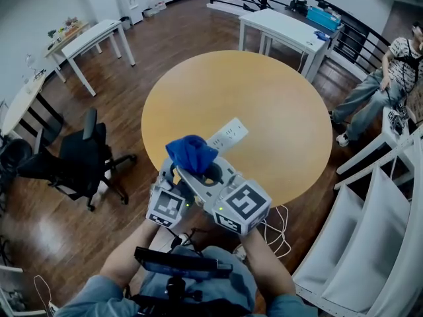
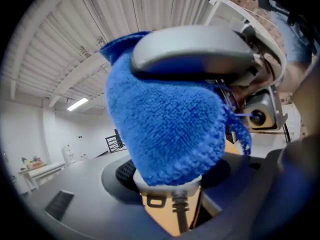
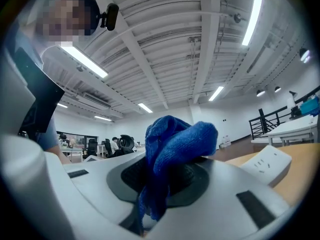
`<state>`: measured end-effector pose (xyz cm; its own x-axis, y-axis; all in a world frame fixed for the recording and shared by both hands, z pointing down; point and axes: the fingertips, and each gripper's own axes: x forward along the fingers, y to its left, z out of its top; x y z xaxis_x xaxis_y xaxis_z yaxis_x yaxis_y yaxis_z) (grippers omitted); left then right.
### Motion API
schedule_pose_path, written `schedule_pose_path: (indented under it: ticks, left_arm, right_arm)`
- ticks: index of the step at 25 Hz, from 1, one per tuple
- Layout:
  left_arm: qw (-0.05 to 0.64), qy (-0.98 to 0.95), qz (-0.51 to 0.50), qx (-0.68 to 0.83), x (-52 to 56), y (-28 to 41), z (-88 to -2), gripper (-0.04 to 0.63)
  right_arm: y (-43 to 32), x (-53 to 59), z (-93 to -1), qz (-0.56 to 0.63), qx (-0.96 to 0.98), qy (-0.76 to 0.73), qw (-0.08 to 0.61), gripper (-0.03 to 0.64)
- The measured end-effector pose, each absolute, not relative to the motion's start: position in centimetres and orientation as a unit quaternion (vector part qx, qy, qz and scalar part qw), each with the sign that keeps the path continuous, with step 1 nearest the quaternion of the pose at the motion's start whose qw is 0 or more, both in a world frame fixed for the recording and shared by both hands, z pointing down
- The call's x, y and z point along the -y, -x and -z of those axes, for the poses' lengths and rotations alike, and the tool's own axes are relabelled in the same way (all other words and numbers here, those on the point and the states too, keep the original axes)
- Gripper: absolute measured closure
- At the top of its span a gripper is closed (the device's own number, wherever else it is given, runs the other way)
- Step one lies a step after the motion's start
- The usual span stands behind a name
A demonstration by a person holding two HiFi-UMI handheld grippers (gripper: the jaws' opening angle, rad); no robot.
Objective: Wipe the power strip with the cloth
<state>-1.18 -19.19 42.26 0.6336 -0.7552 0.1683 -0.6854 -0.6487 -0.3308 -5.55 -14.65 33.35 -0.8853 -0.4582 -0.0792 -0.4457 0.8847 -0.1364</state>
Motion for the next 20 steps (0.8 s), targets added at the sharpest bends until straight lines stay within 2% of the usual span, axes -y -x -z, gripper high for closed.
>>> schedule_pose_path:
  ticks: [7,20]
  left_arm:
    - [0.144,0.898,0.135,-0.394,19.1,1.9,-41.5,0.302]
    - [0.107,0.906,0.123,-0.39,18.1,2.1,-40.3,0.302]
  right_arm:
    - [0.2,18.6,-31.2,0.035,-0.95,0.3,0.083,0.552]
    - [-7.8,23.4,-26.4,-0.019,-0.911,0.397,0.11,0.554]
